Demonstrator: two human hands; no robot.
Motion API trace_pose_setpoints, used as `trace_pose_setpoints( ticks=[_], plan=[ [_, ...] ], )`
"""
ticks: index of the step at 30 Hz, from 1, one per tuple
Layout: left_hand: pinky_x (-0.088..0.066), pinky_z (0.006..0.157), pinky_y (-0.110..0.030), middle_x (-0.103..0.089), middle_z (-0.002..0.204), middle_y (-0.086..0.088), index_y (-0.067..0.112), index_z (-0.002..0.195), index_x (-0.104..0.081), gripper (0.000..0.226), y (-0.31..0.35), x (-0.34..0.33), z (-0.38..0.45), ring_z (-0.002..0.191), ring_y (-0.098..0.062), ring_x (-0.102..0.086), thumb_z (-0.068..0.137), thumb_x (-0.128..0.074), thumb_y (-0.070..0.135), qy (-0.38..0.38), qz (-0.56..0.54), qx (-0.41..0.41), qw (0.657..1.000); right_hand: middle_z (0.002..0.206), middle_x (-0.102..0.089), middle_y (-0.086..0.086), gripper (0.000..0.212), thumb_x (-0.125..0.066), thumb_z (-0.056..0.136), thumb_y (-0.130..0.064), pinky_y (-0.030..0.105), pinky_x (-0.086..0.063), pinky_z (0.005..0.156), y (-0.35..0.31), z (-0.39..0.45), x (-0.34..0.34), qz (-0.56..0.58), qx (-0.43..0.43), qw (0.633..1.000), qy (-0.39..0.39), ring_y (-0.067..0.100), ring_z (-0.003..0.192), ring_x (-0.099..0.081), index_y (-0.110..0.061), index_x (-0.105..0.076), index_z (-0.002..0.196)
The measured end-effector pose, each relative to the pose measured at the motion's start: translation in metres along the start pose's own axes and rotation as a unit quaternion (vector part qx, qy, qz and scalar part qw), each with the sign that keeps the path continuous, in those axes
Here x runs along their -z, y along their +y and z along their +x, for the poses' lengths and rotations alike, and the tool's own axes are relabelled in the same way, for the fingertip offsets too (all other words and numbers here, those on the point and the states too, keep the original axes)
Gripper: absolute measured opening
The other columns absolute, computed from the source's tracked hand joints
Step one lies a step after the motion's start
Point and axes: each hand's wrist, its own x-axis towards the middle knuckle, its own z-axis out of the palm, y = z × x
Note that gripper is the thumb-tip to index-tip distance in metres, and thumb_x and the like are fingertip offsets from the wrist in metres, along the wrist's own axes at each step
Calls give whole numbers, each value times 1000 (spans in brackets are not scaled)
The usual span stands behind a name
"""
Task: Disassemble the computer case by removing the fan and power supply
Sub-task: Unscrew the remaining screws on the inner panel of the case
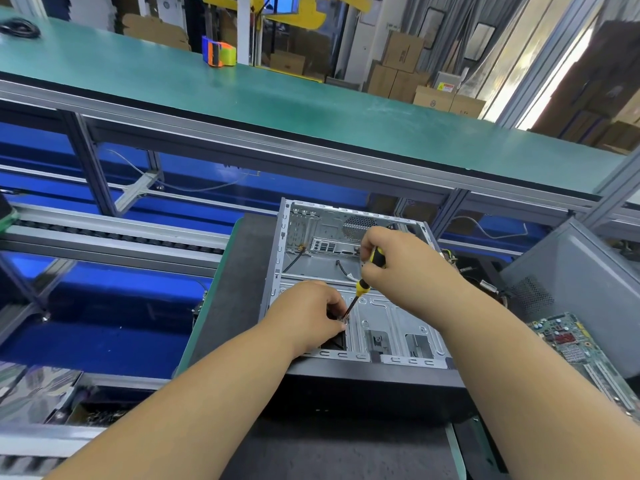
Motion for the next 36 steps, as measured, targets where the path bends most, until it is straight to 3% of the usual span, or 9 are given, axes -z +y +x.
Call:
trace_pose_setpoints(
  ticks=[5,14,16,20,25,28,30,33,36],
  plan=[
    [-54,80,-31,-65,89,15,35,86,-70,8,0,0,0,87,-5,-61,79,-73,36,-3,-7,1,1000,71,-57,-6,28,-44,98,-50,29,-29,50,1,1,3,-108,-4,994,28,12,66,-50,-24,-51,89],
    [-55,79,-32,-62,88,15,36,80,-67,6,0,1,-1,85,-5,-59,79,-73,36,-1,-4,-7,1000,78,-55,-9,4,-58,85,-25,27,-33,53,-3,-1,6,0,-5,1000,-6,6,66,-49,-26,-54,86],
    [-55,78,-31,-62,86,15,36,78,-66,7,1,1,0,84,-5,-59,79,-73,37,0,-4,-10,1000,77,-54,-9,4,-55,88,-29,27,-30,52,-3,-1,6,-16,-7,1000,-6,5,66,-47,-26,-54,86],
    [-54,79,-29,-63,87,16,37,76,-64,10,1,1,0,84,-4,-60,79,-74,35,1,-14,-9,1000,69,-56,-8,27,-48,96,-50,28,-29,50,-3,-1,7,-79,-12,996,25,6,63,-49,-27,-53,84],
    [-53,74,-24,-62,82,15,34,70,-64,16,1,1,0,80,-3,-60,77,-78,32,5,-29,0,1000,73,-58,-9,5,-54,92,-31,28,-31,51,-4,-2,6,-35,-7,999,19,5,64,-50,-27,-53,90],
    [-49,69,-20,-61,81,16,34,70,-63,17,1,1,0,79,-2,-59,77,-78,32,7,-29,-1,1000,83,-55,-9,5,-54,87,-27,28,-32,53,-4,-4,5,-12,-5,1000,12,6,68,-49,-27,-52,93],
    [-48,69,-20,-61,82,16,35,71,-63,16,1,1,0,80,-2,-59,78,-77,32,5,-24,-6,1000,84,-55,-7,8,-51,91,-33,29,-32,53,-4,-4,4,-35,-6,999,7,12,71,-51,-26,-51,94],
    [-50,72,-21,-61,84,15,34,75,-65,12,1,2,-1,81,-2,-59,78,-76,32,3,-27,-9,1000,74,-58,-5,33,-47,94,-57,29,-33,50,-2,-5,4,-101,-10,994,29,12,66,-53,-25,-52,89],
    [-53,77,-25,-62,86,15,35,77,-67,9,1,2,-2,83,-3,-60,79,-75,32,-2,-28,-7,1000,64,-55,-6,30,-50,94,-55,28,-30,49,-2,-3,6,-84,-24,996,29,7,59,-49,-27,-55,84]
  ],
)
